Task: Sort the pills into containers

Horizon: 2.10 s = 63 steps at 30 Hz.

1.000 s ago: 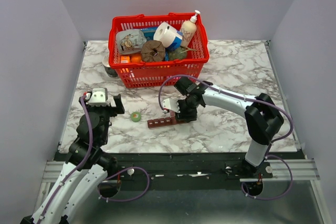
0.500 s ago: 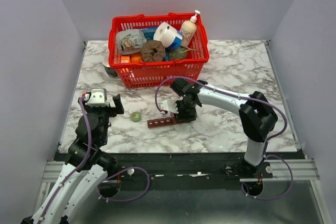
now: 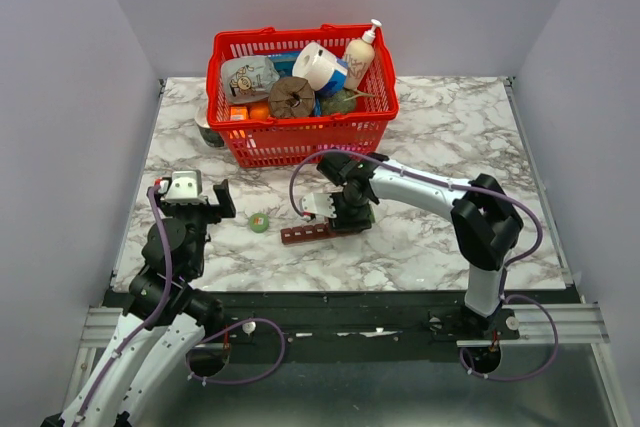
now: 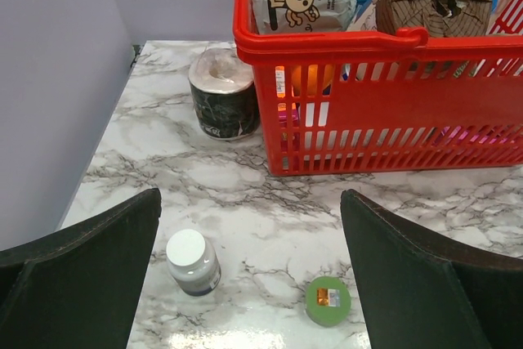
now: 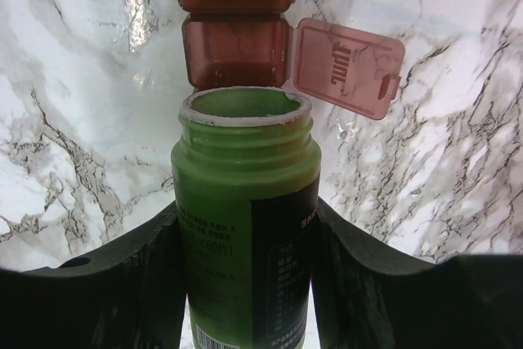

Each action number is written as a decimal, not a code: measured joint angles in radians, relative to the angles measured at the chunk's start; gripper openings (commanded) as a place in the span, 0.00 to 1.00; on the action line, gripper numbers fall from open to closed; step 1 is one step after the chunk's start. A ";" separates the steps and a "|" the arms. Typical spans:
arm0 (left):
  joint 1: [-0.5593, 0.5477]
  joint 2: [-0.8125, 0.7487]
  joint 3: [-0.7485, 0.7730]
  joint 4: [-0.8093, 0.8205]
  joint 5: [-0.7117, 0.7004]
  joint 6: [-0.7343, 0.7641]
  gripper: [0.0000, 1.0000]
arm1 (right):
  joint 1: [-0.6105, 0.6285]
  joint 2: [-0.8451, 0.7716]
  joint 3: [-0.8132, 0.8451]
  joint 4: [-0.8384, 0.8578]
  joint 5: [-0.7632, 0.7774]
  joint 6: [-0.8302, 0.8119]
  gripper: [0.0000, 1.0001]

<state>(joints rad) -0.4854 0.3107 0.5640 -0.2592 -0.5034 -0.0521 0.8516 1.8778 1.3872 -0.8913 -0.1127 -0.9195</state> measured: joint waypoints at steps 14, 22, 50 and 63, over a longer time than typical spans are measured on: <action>0.000 -0.025 0.000 0.000 0.000 0.001 0.99 | 0.030 0.030 0.041 -0.047 0.053 0.005 0.01; 0.000 -0.039 0.000 0.000 0.000 0.002 0.99 | 0.043 0.060 0.088 -0.085 0.075 0.014 0.01; 0.000 -0.057 -0.005 0.000 0.000 0.003 0.99 | 0.046 0.068 0.100 -0.106 0.098 0.029 0.01; 0.000 -0.057 -0.005 -0.001 0.001 0.002 0.99 | 0.015 -0.012 0.049 -0.056 -0.011 0.045 0.01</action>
<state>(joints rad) -0.4854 0.2535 0.5587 -0.2604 -0.5022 -0.0505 0.8665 1.8656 1.4361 -0.9478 -0.1238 -0.8745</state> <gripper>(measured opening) 0.988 0.595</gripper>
